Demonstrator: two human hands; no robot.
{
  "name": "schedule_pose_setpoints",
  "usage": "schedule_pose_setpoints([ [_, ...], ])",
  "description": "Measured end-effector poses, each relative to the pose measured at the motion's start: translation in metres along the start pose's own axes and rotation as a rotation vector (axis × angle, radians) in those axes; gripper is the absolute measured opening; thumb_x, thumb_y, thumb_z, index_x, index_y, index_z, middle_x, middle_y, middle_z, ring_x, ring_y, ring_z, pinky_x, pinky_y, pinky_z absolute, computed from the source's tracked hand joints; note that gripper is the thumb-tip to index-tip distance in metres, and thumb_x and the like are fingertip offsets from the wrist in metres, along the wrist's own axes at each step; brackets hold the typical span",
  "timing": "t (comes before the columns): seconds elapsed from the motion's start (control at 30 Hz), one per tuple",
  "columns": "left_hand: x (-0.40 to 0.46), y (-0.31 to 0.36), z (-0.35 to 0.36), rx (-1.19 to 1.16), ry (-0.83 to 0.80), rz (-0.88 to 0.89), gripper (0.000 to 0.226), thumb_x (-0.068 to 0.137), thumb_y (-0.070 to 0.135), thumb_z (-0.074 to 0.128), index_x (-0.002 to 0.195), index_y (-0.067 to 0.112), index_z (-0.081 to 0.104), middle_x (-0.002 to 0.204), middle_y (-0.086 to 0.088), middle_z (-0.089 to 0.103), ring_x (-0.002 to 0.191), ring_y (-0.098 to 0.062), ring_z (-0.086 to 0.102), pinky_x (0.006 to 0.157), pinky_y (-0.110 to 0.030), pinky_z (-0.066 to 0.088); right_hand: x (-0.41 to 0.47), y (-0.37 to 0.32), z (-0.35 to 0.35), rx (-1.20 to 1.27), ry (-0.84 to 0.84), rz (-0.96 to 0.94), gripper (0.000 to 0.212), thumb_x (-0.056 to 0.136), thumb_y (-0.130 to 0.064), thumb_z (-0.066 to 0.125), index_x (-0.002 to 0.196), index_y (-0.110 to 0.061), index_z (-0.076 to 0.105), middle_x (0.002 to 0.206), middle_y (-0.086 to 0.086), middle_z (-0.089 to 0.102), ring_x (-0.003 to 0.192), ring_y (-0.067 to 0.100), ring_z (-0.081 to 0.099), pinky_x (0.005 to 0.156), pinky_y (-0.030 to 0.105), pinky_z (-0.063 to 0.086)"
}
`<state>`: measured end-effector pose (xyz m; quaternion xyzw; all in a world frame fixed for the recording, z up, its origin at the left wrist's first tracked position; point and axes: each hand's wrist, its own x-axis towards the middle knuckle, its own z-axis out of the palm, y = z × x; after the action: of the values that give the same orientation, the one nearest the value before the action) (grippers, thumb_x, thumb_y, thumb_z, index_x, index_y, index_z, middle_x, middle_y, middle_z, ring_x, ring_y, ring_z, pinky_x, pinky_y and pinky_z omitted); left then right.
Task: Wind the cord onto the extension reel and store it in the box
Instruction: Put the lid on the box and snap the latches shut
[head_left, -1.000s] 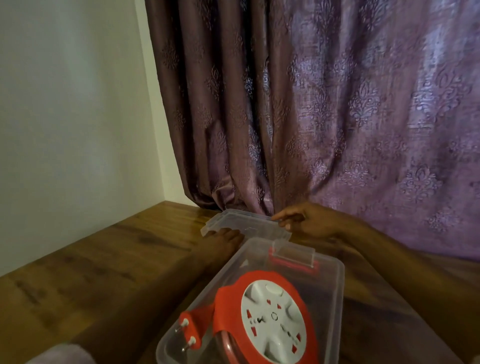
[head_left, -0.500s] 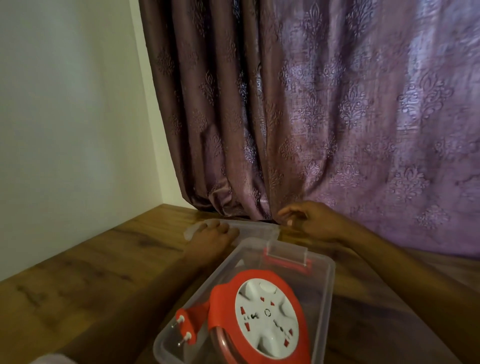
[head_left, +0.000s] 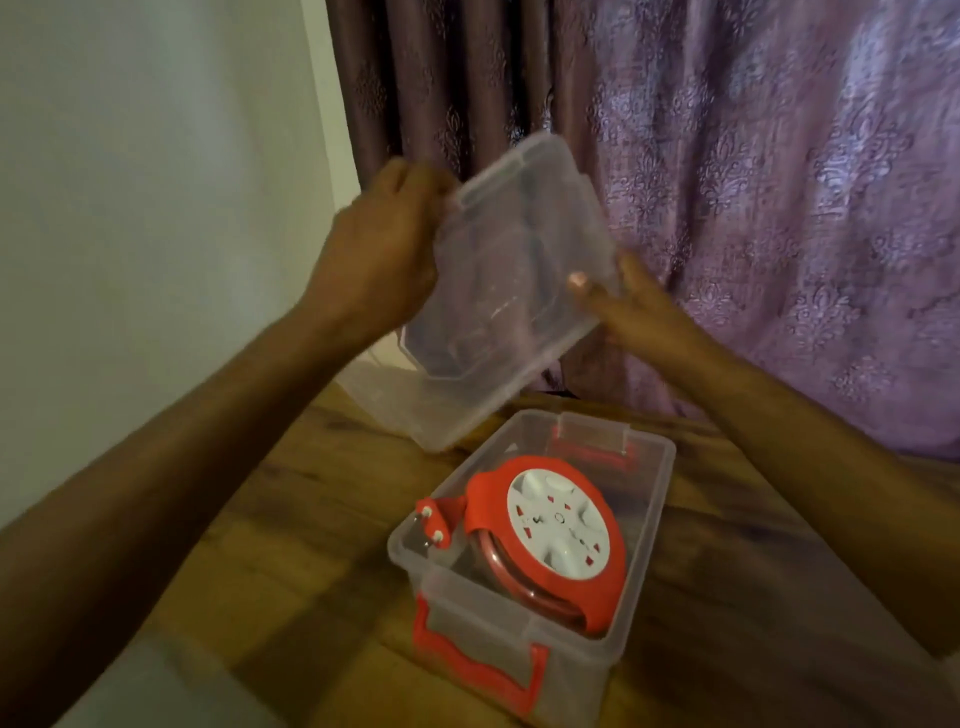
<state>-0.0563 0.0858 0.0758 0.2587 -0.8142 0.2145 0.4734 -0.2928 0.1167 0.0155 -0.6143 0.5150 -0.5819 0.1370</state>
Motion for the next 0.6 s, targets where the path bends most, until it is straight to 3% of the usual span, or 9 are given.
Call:
schedule_pose_setpoints([
  [0.1, 0.012, 0.005, -0.021, -0.093, -0.119, -0.286, 0.025, 0.092, 0.007, 0.039, 0.105, 0.007, 0.060, 0.102, -0.014, 0.062, 0.087, -0.030, 0.059, 0.076, -0.043, 0.053, -0.004, -0.030, -0.004, 0.147, 0.133, 0.018, 0.019, 0.089, -0.039, 0.057, 0.100, -0.024, 0.058, 0.088, -0.005, 0.065, 0.069, 0.004, 0.062, 0.050, 0.019, 0.048],
  [0.13, 0.012, 0.004, -0.024, -0.183, -0.208, -0.398, 0.023, 0.092, 0.006, 0.040, 0.100, 0.006, 0.062, 0.099, -0.015, 0.064, 0.086, -0.032, 0.061, 0.078, -0.047, 0.055, -0.005, -0.037, -0.007, 0.204, 0.159, 0.035, 0.011, 0.089, -0.033, 0.059, 0.089, -0.022, 0.061, 0.076, -0.005, 0.063, 0.057, 0.004, 0.059, 0.044, 0.018, 0.045],
  [0.2, 0.004, 0.002, -0.027, -0.473, -0.386, -0.569, 0.024, 0.093, 0.008, 0.043, 0.093, 0.008, 0.067, 0.094, -0.017, 0.067, 0.085, -0.033, 0.064, 0.082, -0.051, 0.056, -0.006, -0.045, -0.015, 0.346, 0.194, 0.099, 0.006, 0.087, -0.021, 0.063, 0.082, -0.016, 0.064, 0.064, -0.003, 0.060, 0.051, 0.006, 0.056, 0.044, 0.022, 0.047],
  [0.27, -0.011, -0.001, -0.029, -0.740, -0.483, -0.648, 0.028, 0.096, 0.014, 0.045, 0.087, 0.014, 0.071, 0.089, -0.010, 0.070, 0.082, -0.026, 0.065, 0.078, -0.045, 0.056, -0.005, -0.046, -0.025, 0.421, 0.216, 0.185, 0.010, 0.084, -0.014, 0.065, 0.092, -0.008, 0.066, 0.072, 0.002, 0.065, 0.062, 0.012, 0.059, 0.059, 0.031, 0.055],
  [0.33, -0.032, -0.004, -0.027, -0.809, -0.535, -0.653, 0.029, 0.096, 0.017, 0.047, 0.083, 0.018, 0.073, 0.081, -0.004, 0.073, 0.076, -0.019, 0.068, 0.064, -0.035, 0.058, -0.005, -0.041, -0.037, 0.467, 0.233, 0.290, 0.021, 0.085, -0.012, 0.063, 0.104, -0.003, 0.064, 0.095, 0.011, 0.065, 0.079, 0.020, 0.061, 0.078, 0.039, 0.054],
  [0.37, -0.044, -0.007, -0.024, -0.792, -0.580, -0.650, 0.027, 0.095, 0.017, 0.050, 0.082, 0.019, 0.073, 0.078, -0.002, 0.073, 0.071, -0.017, 0.069, 0.059, -0.031, 0.057, -0.005, -0.037, -0.042, 0.487, 0.247, 0.342, 0.025, 0.085, -0.011, 0.062, 0.108, -0.002, 0.063, 0.100, 0.012, 0.064, 0.082, 0.021, 0.062, 0.080, 0.040, 0.055],
  [0.5, -0.091, -0.005, -0.013, -0.550, -0.890, -0.478, 0.017, 0.091, 0.019, 0.058, 0.087, 0.025, 0.074, 0.083, 0.001, 0.073, 0.073, -0.012, 0.067, 0.062, -0.027, 0.055, -0.015, -0.014, -0.057, 0.574, 0.246, 0.480, 0.031, 0.090, -0.014, 0.055, 0.120, -0.006, 0.057, 0.093, 0.005, 0.065, 0.071, 0.014, 0.065, 0.058, 0.029, 0.055],
  [0.6, -0.102, 0.004, -0.009, -0.360, -1.034, -0.345, 0.012, 0.089, 0.027, 0.062, 0.091, 0.030, 0.073, 0.090, 0.016, 0.071, 0.079, 0.000, 0.063, 0.060, -0.009, 0.045, -0.018, 0.000, -0.061, 0.585, 0.282, 0.509, 0.035, 0.090, -0.015, 0.055, 0.123, -0.004, 0.054, 0.100, 0.006, 0.064, 0.079, 0.016, 0.064, 0.060, 0.031, 0.054],
])
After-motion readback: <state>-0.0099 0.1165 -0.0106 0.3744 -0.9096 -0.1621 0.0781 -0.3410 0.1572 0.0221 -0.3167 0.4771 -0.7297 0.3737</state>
